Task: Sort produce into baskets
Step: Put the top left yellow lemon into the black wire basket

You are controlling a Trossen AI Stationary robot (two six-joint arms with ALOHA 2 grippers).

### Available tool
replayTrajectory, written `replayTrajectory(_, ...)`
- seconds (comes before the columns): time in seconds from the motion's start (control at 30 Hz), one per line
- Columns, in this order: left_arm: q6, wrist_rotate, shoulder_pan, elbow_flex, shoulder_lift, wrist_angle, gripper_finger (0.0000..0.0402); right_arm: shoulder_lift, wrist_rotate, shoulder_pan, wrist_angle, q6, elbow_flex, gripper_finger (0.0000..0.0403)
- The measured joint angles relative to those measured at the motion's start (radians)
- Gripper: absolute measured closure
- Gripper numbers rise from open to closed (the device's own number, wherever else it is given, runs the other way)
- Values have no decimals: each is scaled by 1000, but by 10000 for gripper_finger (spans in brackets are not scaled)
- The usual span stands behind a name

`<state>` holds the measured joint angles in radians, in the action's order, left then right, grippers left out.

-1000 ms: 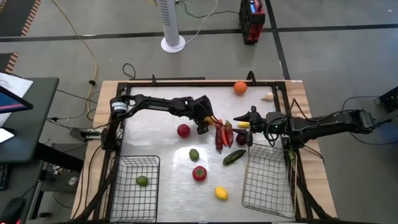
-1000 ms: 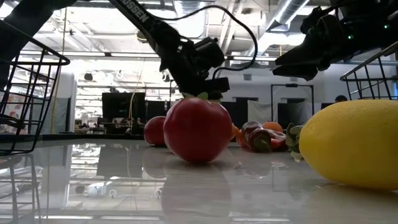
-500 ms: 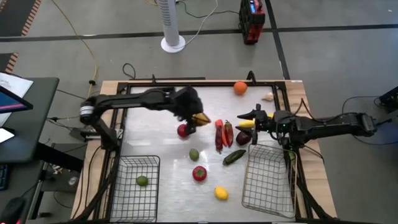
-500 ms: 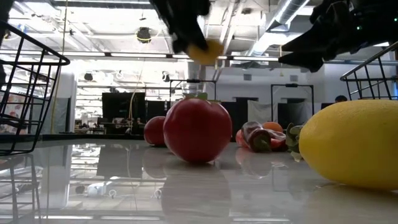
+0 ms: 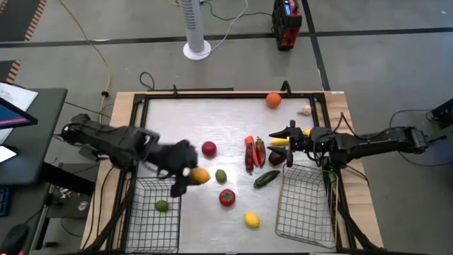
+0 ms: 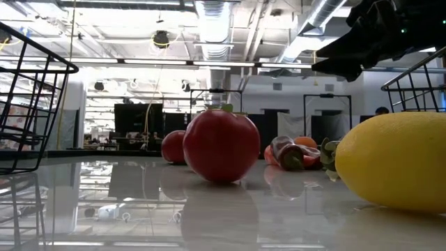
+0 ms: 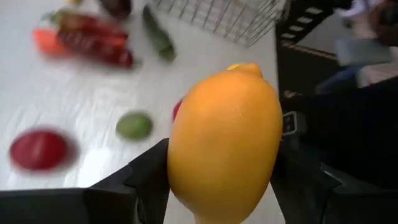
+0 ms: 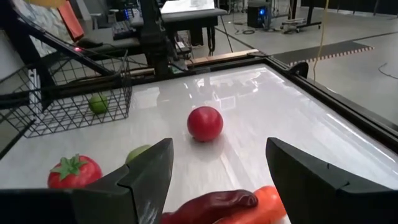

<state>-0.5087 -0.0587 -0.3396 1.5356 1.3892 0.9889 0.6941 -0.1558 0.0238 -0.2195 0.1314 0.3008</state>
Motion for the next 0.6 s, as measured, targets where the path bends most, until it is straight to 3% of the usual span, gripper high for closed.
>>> replayTrajectory(0.2, -237, -214, -188, 0, -8, 155, 183, 0, -1, 0, -16, 2, 0, 117)
replayTrajectory(0.6, -667, -369, -426, 0, -8, 387, 183, 0, -1, 0, -27, 2, 0, 117)
